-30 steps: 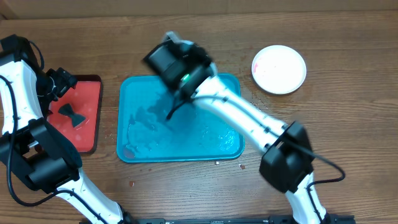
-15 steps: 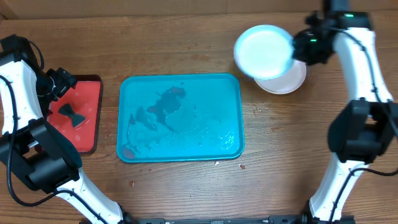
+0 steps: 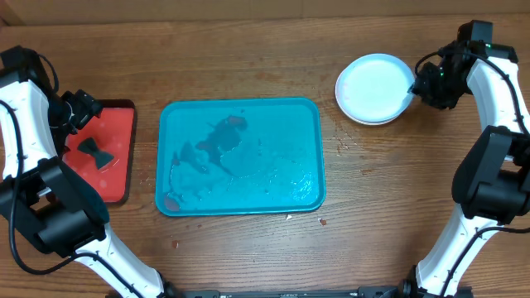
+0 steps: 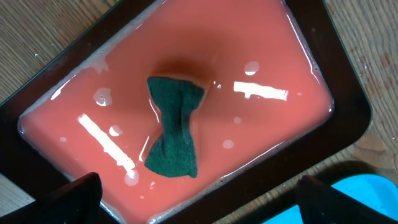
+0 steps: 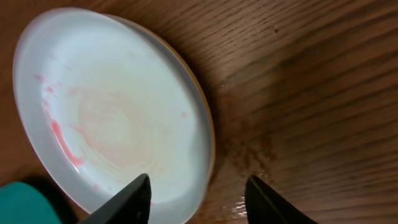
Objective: Clean dirty plates on tray and stack at the side
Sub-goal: 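Lower the light-blue plate onto the plate stack and open the right gripper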
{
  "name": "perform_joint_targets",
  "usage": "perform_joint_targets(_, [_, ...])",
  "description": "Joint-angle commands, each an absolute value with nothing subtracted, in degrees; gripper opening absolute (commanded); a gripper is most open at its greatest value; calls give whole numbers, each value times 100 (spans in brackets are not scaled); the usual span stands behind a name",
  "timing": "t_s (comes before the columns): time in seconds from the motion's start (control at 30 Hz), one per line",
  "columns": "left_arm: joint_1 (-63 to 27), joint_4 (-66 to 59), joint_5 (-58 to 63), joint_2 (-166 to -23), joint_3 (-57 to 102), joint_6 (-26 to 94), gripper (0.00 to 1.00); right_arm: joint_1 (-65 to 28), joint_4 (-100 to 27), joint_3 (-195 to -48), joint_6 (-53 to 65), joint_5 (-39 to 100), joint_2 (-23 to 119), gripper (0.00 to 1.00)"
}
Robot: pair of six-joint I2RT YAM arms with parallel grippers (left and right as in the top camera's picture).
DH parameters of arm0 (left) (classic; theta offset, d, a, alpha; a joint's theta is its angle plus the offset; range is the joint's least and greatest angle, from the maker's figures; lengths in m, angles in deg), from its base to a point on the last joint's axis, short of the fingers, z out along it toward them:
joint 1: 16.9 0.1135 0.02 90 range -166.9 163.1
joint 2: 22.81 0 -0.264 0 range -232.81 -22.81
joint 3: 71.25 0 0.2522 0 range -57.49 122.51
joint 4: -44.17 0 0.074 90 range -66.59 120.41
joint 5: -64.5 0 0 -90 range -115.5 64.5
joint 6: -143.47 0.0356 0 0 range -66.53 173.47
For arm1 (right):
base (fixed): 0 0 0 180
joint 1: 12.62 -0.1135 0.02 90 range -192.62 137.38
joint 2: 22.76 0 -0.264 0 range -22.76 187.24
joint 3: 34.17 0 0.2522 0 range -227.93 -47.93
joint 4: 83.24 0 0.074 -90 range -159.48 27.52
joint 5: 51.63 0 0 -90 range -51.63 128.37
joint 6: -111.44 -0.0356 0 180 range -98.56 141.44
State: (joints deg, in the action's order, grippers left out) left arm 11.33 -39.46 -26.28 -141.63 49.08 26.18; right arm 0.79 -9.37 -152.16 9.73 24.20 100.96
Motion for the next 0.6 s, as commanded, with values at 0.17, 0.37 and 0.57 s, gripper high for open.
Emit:
perform_joint_targets(0.17, [1116,-3944,-2589,-14034,4984,2622,100,51,-110,-15707,1120,1725,9117,100])
perform_joint_targets(0.37, [1116,-3944,-2589,-14034,4984,2622,100,-463,1101,-15685,1422,2186,7696,100])
perform_joint_targets(0.57, [1116,-3944,-2589,-14034,4984,2622,100,-1862,1962,-15626,1419,2245,7060,100])
